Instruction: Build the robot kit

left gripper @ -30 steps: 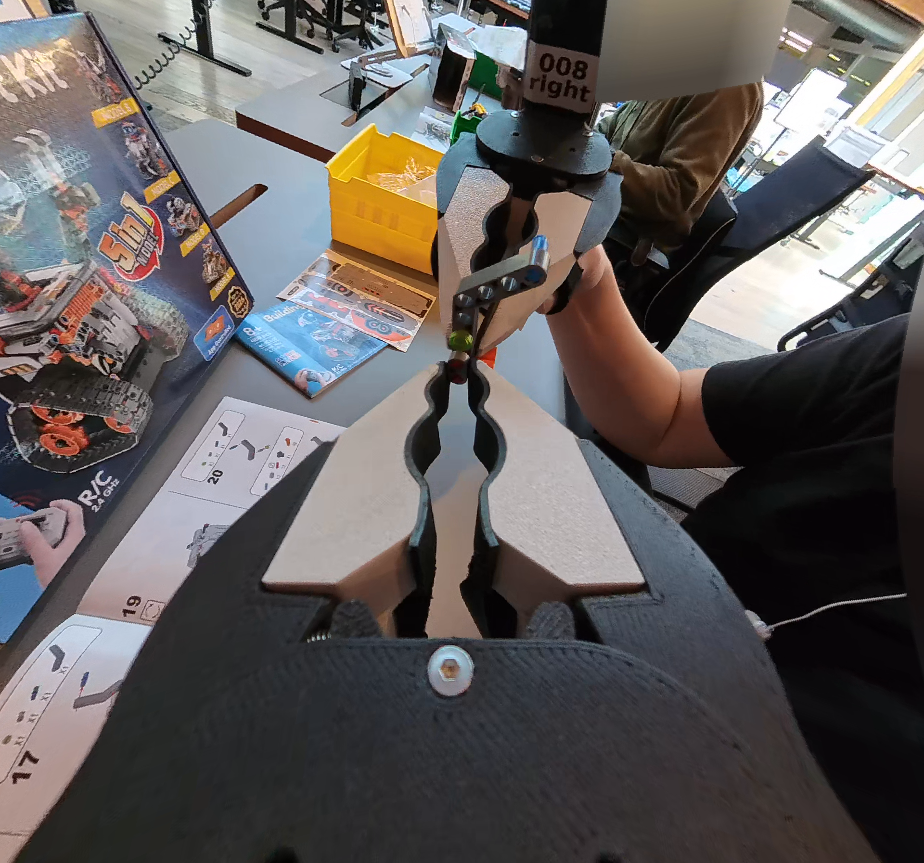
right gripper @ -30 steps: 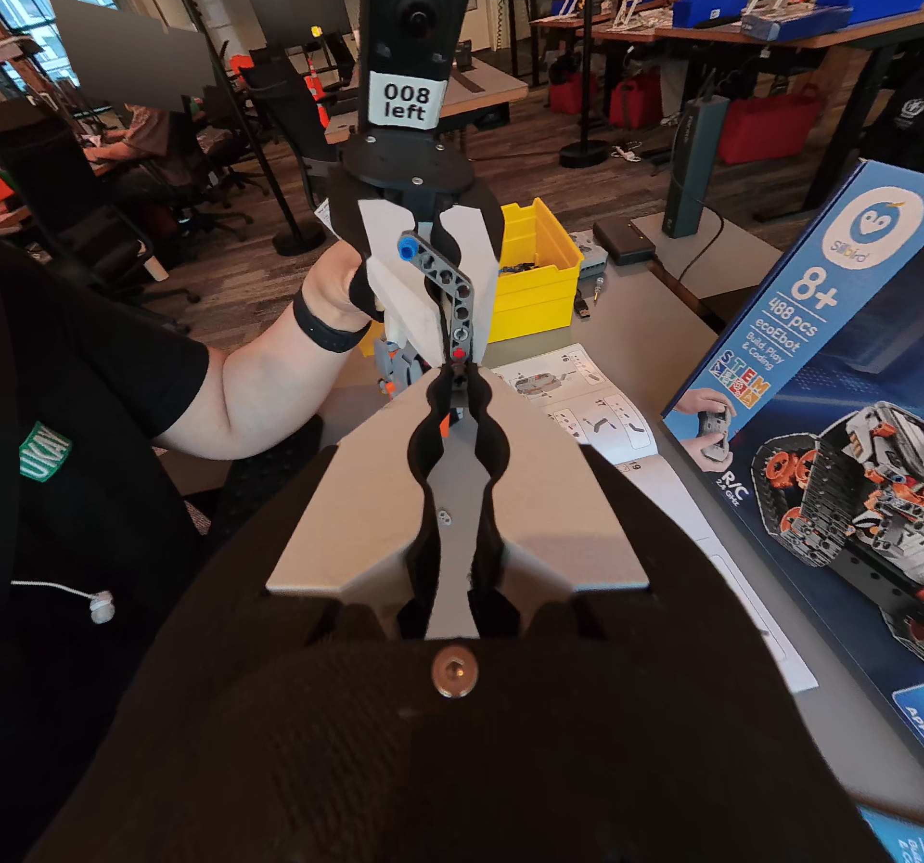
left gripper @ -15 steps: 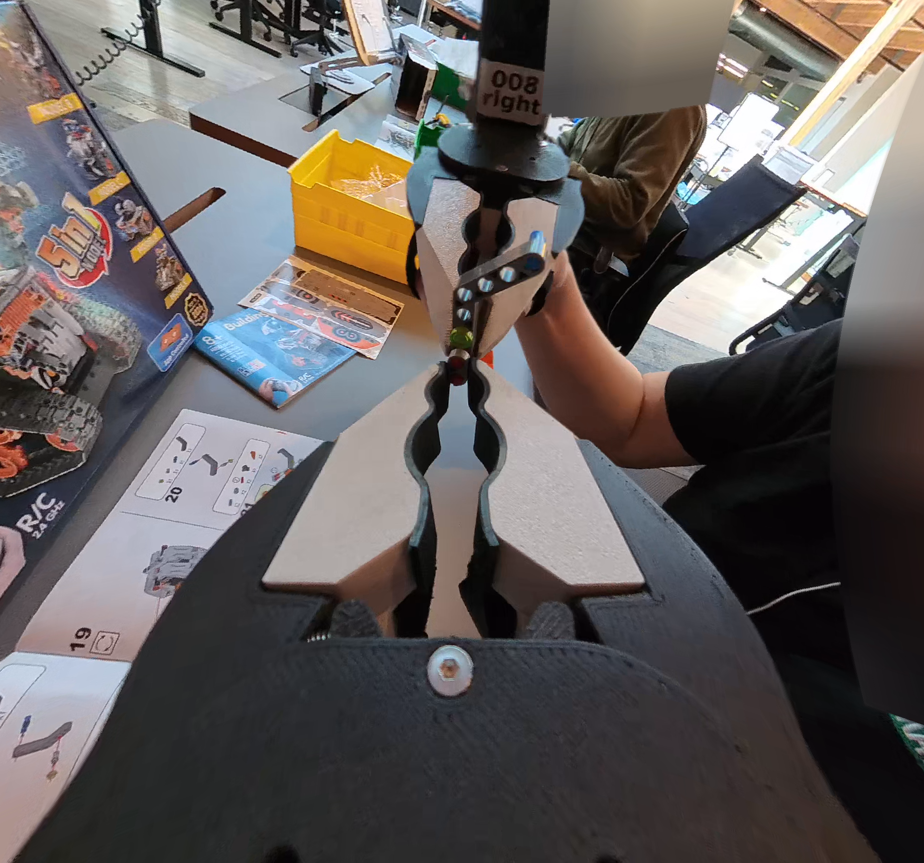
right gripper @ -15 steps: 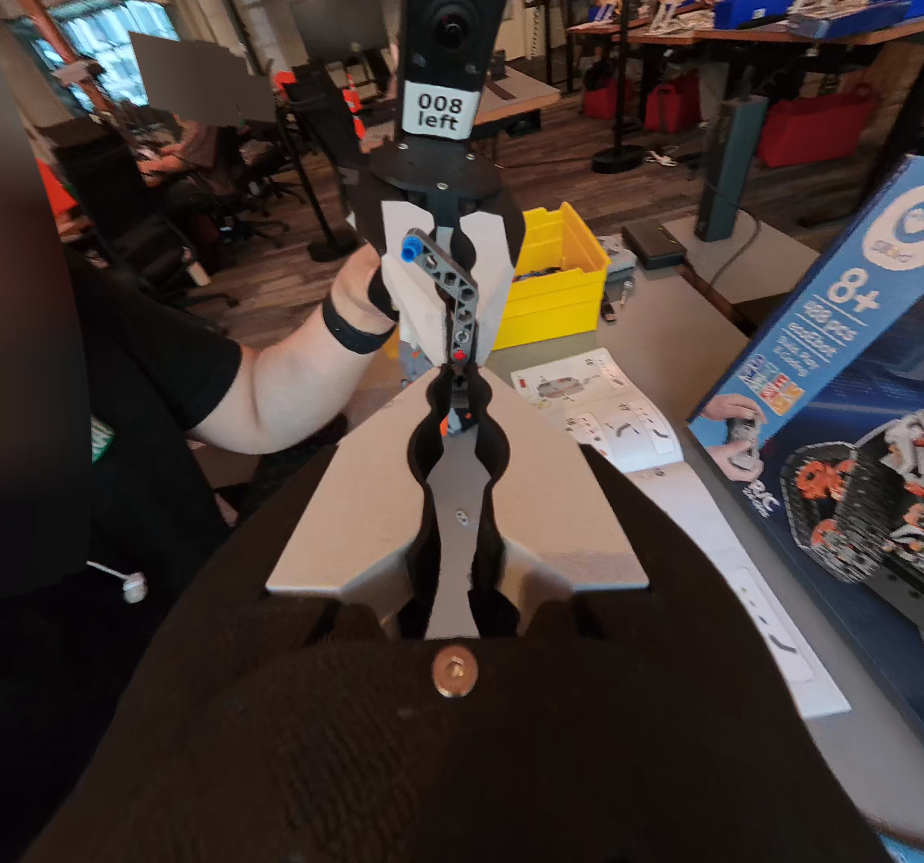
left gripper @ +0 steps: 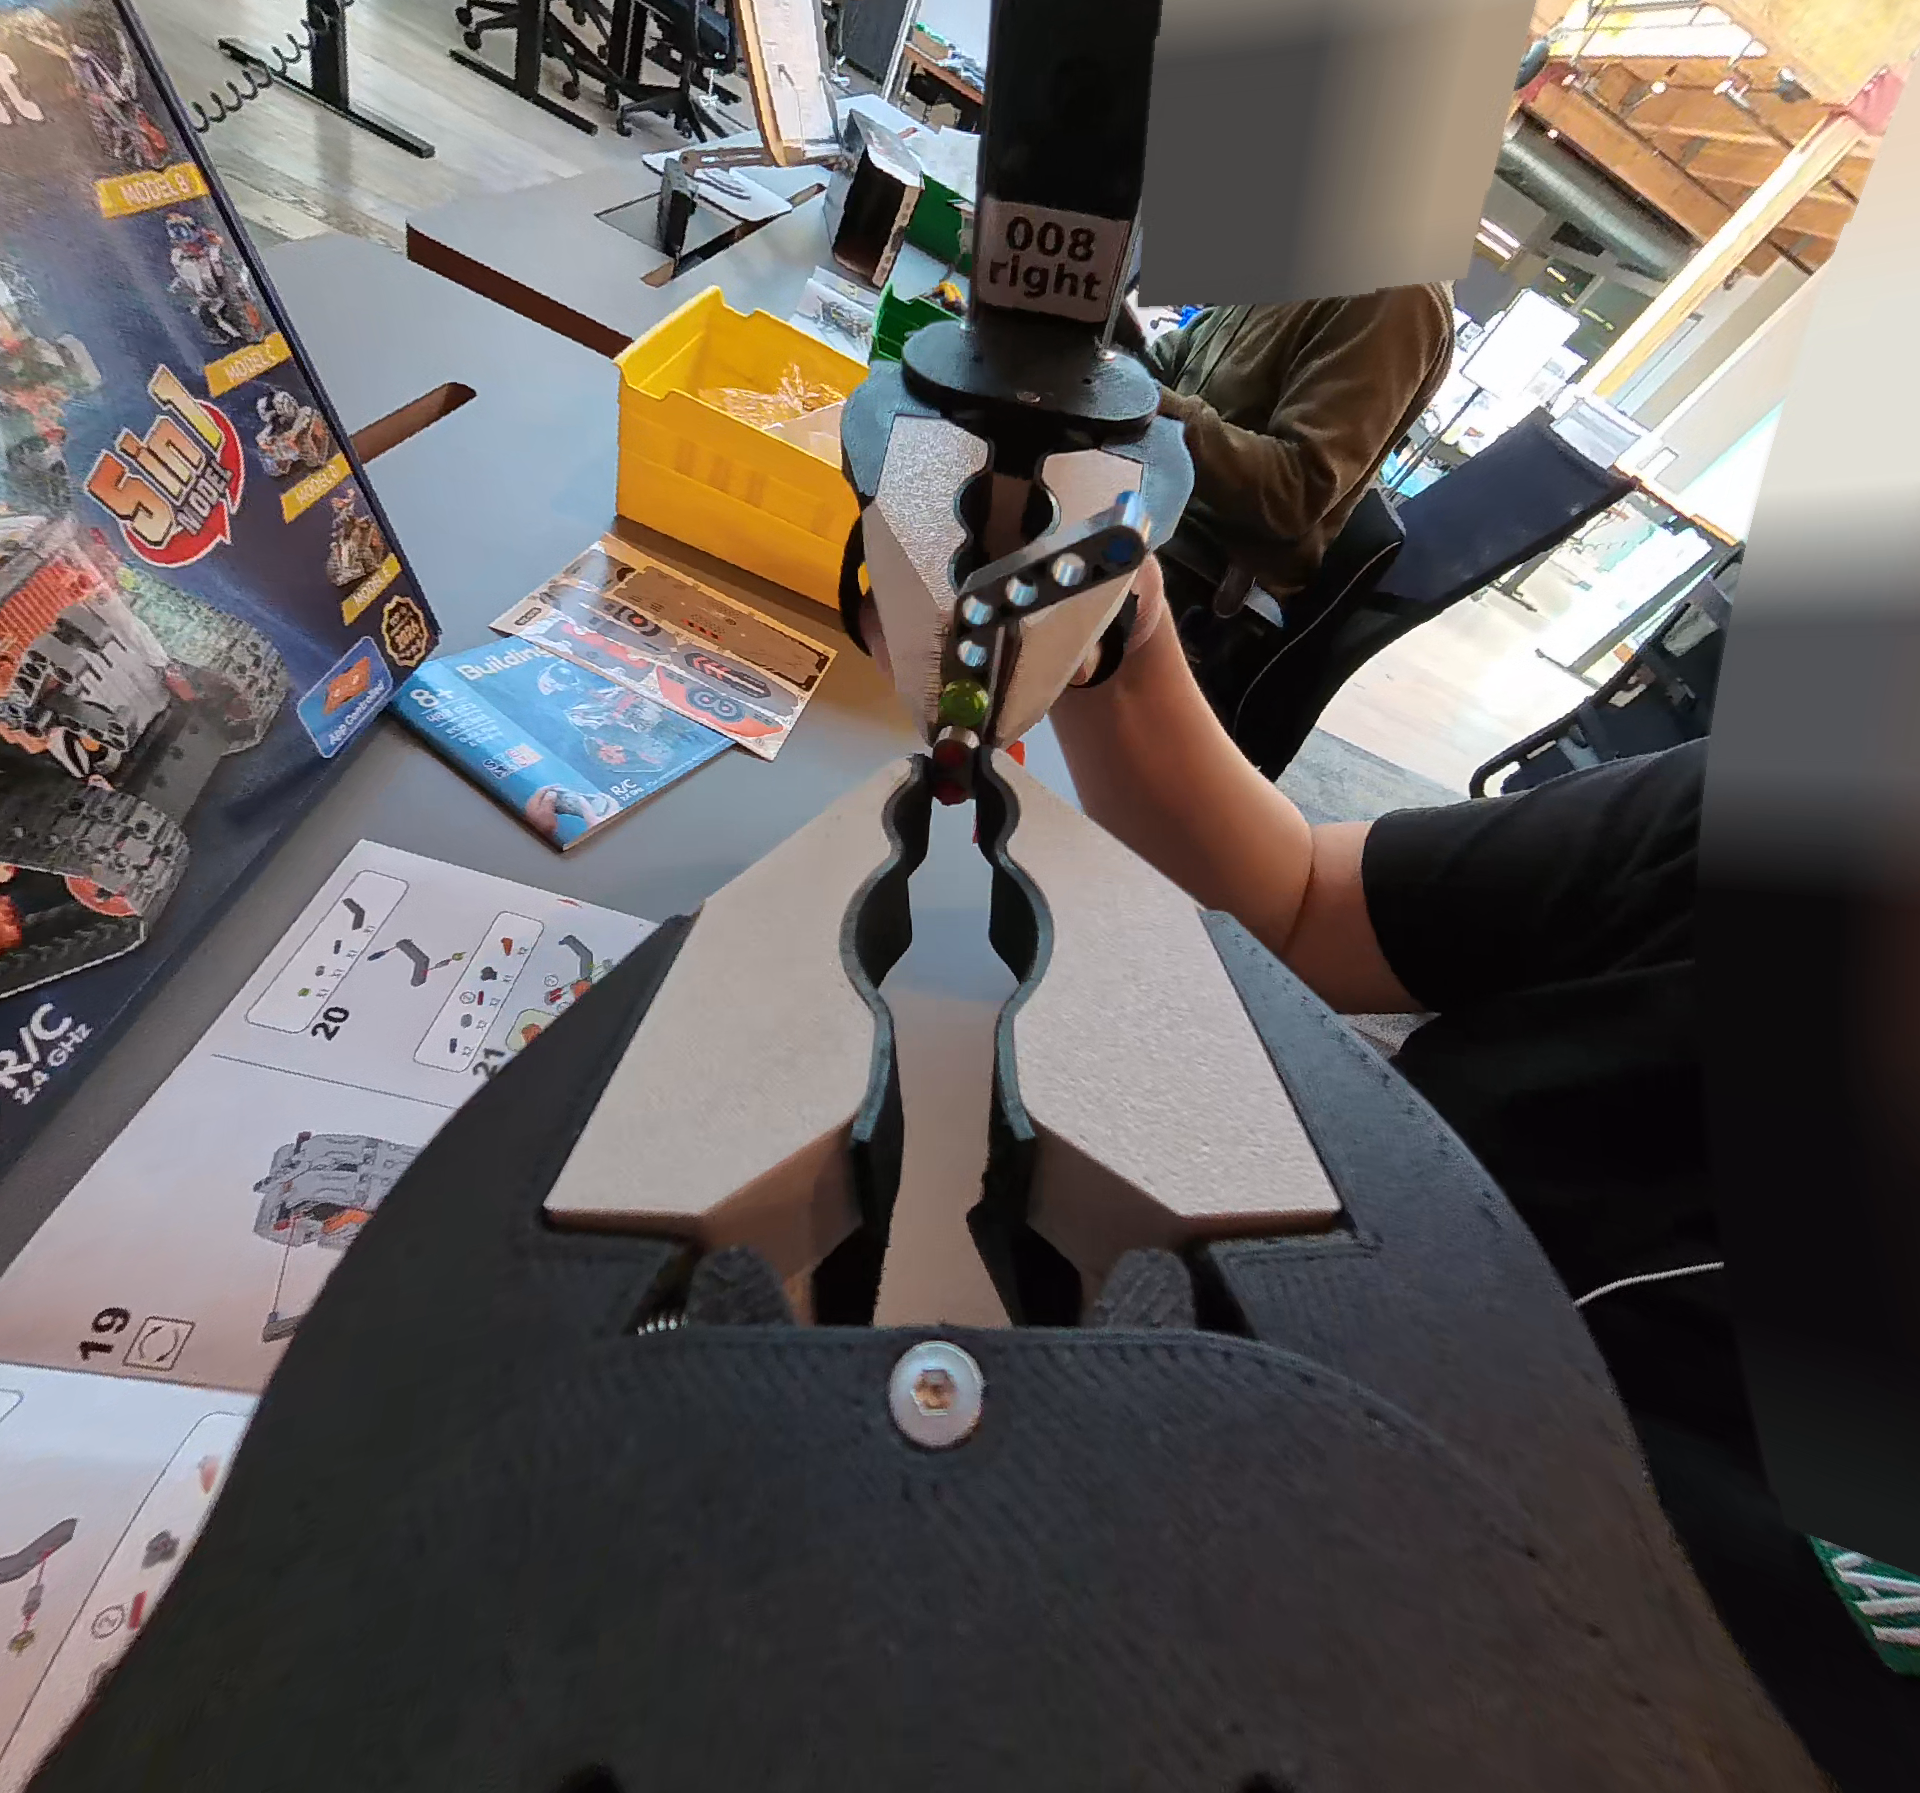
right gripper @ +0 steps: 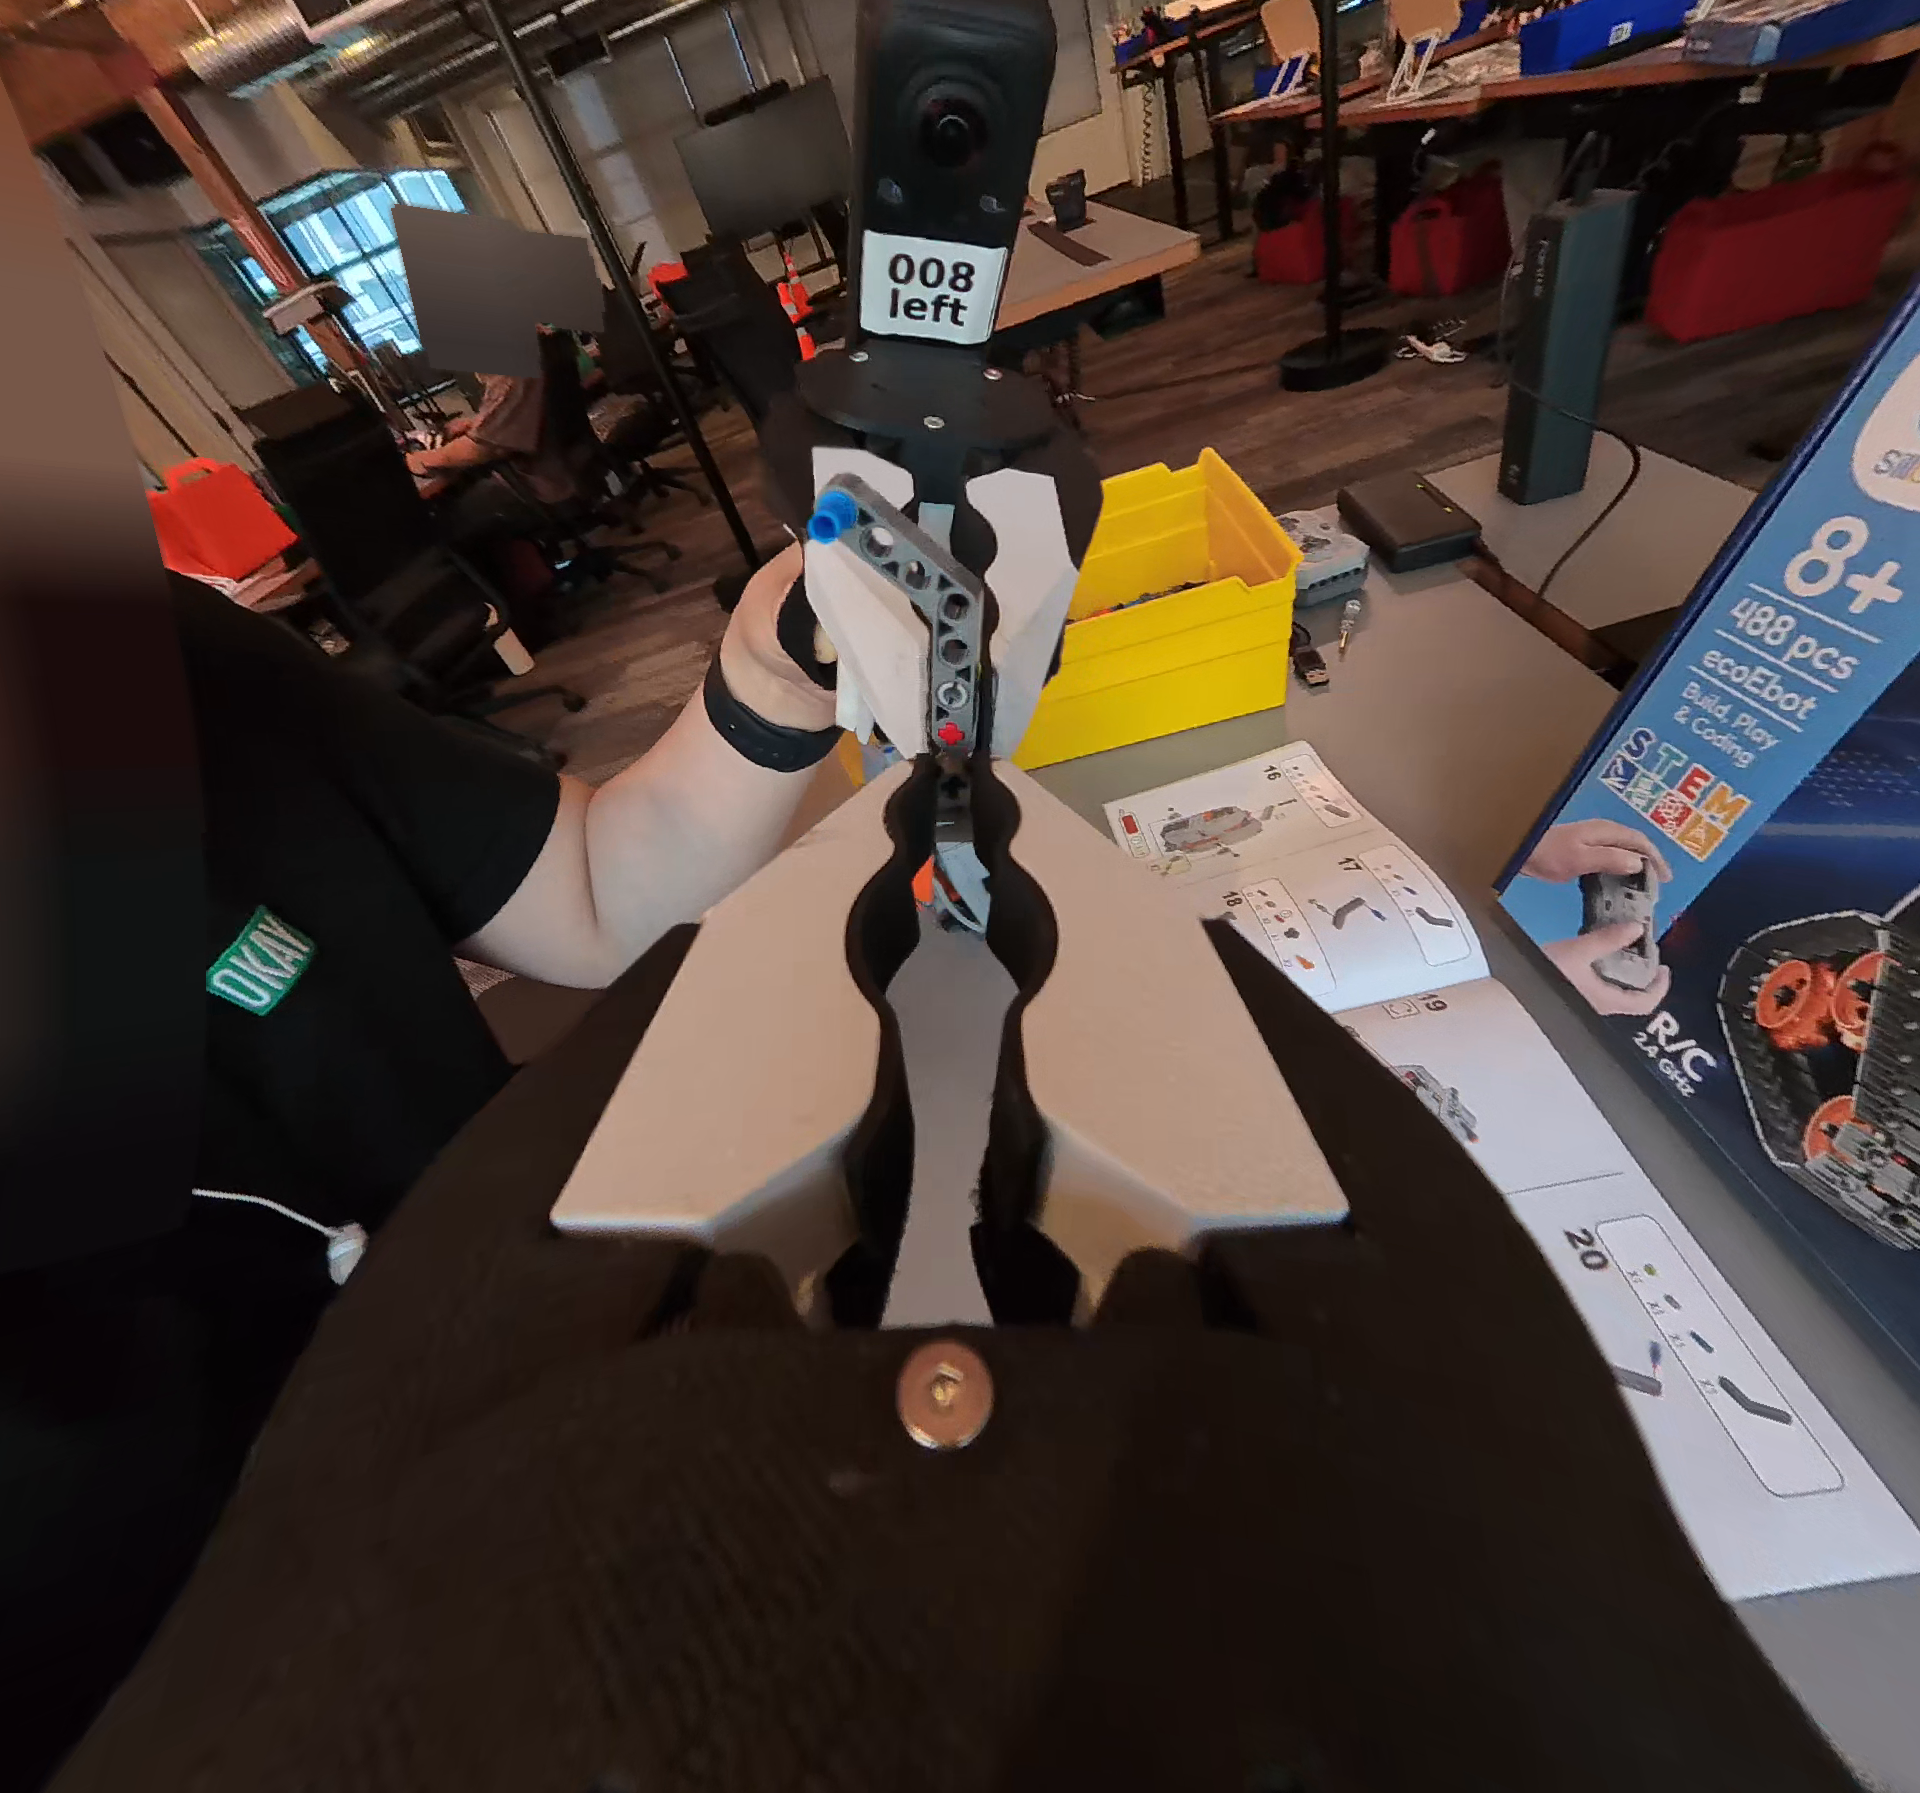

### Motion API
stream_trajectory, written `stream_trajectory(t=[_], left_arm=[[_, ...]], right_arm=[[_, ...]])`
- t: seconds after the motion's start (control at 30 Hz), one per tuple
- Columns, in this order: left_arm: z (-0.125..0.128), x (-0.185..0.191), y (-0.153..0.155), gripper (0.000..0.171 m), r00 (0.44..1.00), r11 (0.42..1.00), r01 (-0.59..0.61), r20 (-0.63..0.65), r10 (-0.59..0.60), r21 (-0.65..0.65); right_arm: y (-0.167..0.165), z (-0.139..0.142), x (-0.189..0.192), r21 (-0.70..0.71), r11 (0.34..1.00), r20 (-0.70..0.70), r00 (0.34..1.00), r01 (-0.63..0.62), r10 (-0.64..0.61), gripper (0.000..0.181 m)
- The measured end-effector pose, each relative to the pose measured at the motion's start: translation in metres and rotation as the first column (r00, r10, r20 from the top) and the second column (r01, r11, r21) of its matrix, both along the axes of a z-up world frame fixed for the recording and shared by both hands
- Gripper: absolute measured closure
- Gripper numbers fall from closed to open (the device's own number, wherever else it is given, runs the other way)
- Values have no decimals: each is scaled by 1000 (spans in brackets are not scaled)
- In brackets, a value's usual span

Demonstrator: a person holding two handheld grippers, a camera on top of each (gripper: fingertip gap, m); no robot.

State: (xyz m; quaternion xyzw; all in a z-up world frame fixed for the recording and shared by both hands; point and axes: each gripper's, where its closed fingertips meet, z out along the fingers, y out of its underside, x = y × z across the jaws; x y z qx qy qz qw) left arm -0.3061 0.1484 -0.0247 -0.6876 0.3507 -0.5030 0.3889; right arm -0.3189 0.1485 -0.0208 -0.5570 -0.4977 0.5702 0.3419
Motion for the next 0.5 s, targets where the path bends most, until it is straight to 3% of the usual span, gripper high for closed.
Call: stream_trajectory(t=[0.5], left_arm=[[2, 1, -1, 165, 1000, 1000, 7, 12, -7, 13]], right_arm=[[1, 3, 1, -32, 999, -31, 999, -16, 15, 175]])
